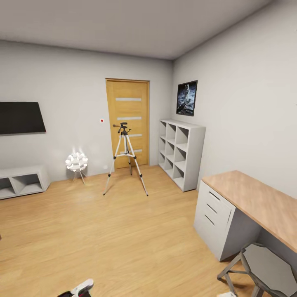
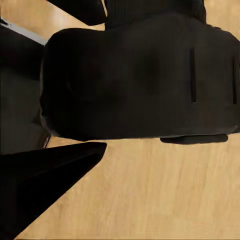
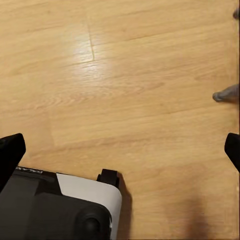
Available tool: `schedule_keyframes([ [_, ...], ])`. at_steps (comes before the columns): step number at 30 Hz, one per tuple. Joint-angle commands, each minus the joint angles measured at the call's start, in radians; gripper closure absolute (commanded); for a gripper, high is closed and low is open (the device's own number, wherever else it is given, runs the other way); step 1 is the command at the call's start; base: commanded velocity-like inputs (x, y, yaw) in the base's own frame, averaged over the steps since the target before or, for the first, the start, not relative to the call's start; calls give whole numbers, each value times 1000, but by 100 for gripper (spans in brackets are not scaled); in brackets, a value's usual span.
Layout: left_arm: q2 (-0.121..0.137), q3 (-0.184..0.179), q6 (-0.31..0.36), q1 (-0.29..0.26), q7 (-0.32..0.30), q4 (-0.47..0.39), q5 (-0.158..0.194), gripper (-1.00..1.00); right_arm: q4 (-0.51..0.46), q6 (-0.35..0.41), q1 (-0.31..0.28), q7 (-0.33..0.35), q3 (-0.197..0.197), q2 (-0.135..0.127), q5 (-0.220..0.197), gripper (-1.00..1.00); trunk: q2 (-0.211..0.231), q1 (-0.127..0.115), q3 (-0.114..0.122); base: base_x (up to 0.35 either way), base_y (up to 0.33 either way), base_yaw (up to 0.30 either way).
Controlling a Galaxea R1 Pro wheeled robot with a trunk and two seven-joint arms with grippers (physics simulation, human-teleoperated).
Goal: Attach the digital camera to the camera tripod in the bedroom.
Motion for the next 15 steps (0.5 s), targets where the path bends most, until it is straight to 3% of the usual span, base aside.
schedule_keyframes([
  [1,-6,-9,-24,19,3,0,5,100,11,-11,-1,-11,-3,-3,8,-100,-1,0,0,0,0,0],
  [6,-15,-9,-125,130,3,9,2,100,28,-35,30,-32,-3,-7,9,-100,-1,0,0,0,0,0],
  [7,-17,-9,-161,190,3,11,2,100,31,-55,93,-38,-3,-8,9,-100,-1,0,0,0,0,0],
  [11,-33,-9,-177,256,3,11,1,100,32,-95,148,-66,-3,-5,8,-100,-1,0,0,0,0,0],
  [15,-40,-9,-180,276,3,12,2,100,32,-108,159,-106,-3,-2,8,-100,-1,0,0,0,0,0],
])
